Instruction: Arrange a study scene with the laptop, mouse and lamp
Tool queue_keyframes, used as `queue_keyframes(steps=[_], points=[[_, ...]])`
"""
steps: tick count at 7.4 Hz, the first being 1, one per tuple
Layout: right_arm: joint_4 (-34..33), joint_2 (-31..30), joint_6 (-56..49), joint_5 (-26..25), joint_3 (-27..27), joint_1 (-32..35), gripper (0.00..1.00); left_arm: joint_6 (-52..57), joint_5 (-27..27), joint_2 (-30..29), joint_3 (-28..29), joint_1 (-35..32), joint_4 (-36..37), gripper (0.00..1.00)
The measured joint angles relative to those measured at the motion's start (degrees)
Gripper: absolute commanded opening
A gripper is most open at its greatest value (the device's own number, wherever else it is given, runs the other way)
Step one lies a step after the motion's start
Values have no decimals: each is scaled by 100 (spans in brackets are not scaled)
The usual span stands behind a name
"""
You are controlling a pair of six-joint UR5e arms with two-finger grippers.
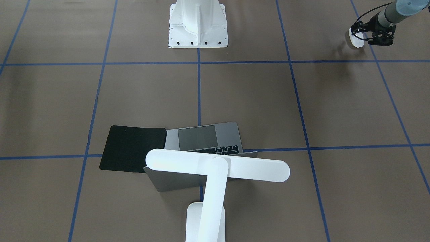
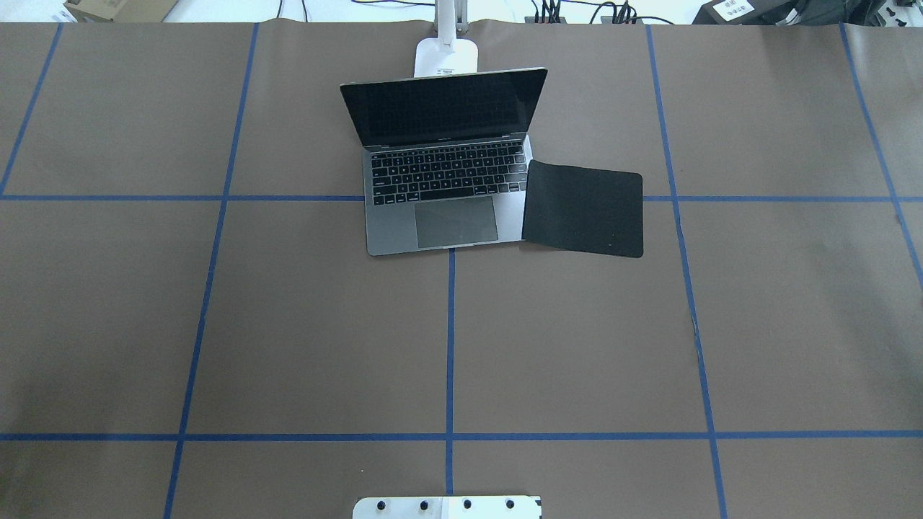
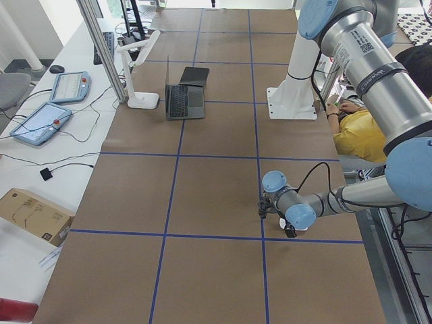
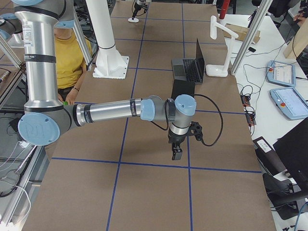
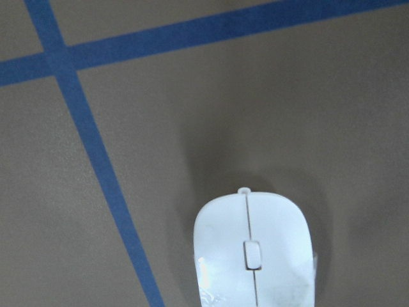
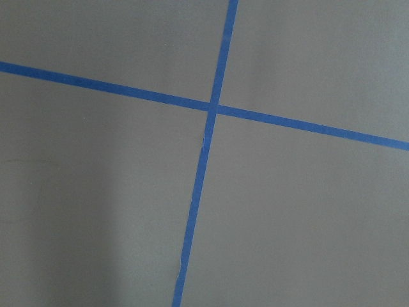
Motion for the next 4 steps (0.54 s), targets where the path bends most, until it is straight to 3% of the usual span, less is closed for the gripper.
queue_keyframes(steps=[4], points=[[17, -2, 0, -2, 3, 2, 100, -319, 4, -161, 98, 189, -55, 98]])
